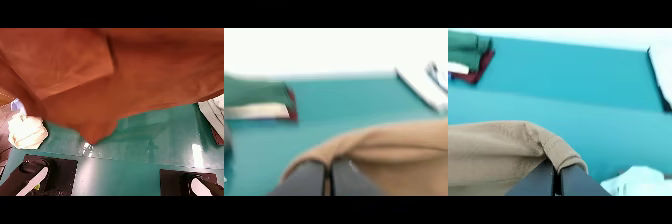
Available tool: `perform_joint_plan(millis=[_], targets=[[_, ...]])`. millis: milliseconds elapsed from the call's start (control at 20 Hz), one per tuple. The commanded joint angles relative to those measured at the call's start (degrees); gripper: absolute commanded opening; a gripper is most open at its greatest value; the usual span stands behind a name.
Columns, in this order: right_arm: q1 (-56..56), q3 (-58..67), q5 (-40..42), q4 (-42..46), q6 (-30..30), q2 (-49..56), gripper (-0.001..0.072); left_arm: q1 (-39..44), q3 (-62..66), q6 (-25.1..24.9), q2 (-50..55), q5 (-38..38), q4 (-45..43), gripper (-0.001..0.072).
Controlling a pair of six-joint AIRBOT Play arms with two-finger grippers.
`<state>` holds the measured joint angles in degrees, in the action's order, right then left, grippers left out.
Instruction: Fold the shirts.
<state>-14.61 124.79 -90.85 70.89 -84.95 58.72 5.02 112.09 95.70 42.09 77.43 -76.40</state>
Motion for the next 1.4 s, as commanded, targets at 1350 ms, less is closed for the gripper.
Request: perform_joint_plan(millis=[1350], targets=[[2.93, -20.33, 3.63, 9.29, -2.16, 45.64, 0.0027, 0.0, -42.34, -18.97, 37.75, -10.69, 7.45, 0.0029]])
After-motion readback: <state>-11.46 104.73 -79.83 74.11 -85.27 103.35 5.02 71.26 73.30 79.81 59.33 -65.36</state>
